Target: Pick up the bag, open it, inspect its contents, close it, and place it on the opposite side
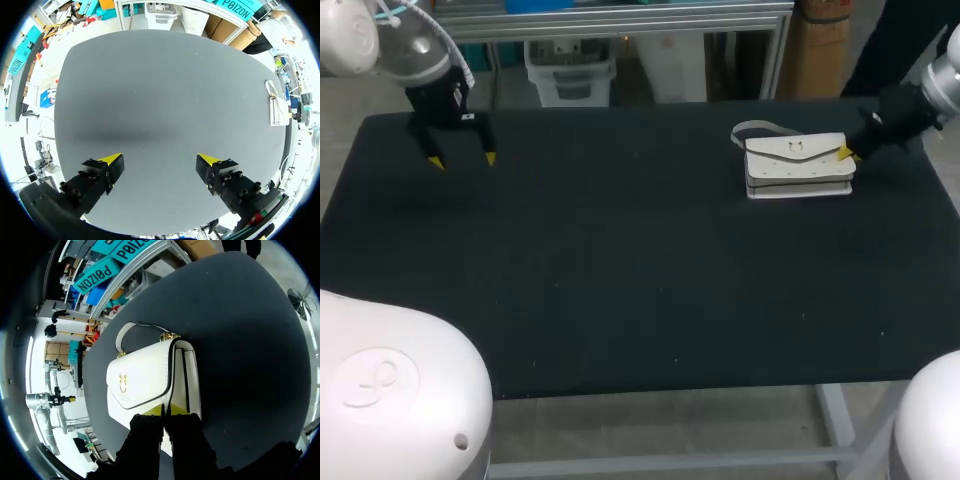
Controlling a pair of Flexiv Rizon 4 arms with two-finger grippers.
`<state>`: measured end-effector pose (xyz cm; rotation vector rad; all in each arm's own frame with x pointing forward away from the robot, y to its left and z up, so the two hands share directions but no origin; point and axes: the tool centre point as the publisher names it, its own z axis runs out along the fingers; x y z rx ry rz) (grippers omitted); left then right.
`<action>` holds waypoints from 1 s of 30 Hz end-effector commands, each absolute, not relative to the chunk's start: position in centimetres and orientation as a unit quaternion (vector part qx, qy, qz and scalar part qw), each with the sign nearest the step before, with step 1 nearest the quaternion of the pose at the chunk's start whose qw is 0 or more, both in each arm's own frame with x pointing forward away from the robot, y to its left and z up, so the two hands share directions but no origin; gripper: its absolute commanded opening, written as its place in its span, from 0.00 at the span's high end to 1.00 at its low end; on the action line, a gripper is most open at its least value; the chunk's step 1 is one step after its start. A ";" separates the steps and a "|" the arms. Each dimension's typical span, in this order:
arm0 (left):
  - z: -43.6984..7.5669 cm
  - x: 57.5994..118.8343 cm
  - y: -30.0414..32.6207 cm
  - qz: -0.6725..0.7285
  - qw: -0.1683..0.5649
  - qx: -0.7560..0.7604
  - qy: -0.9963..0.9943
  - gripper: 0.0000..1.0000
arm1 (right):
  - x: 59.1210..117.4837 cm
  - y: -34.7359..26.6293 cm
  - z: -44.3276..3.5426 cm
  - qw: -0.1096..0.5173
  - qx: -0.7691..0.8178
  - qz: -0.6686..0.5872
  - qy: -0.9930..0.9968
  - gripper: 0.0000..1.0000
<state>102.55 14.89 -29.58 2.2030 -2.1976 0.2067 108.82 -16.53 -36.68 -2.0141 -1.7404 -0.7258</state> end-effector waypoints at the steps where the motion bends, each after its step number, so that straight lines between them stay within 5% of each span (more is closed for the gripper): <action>1: -29.6 102.6 14.9 0.065 0.012 0.707 -0.705 0.00 | 109.1 -16.7 -36.7 0.194 -0.715 -0.256 -0.620 1.00; 19: -29.6 102.6 14.9 0.065 0.012 0.707 -0.705 0.00 | 113.8 -26.6 -36.3 0.140 -0.750 -0.273 -0.586 1.00; 30: -29.6 102.6 14.9 0.065 0.012 0.707 -0.705 0.00 | 117.0 -28.2 -38.0 0.186 -0.735 -0.248 -0.603 1.00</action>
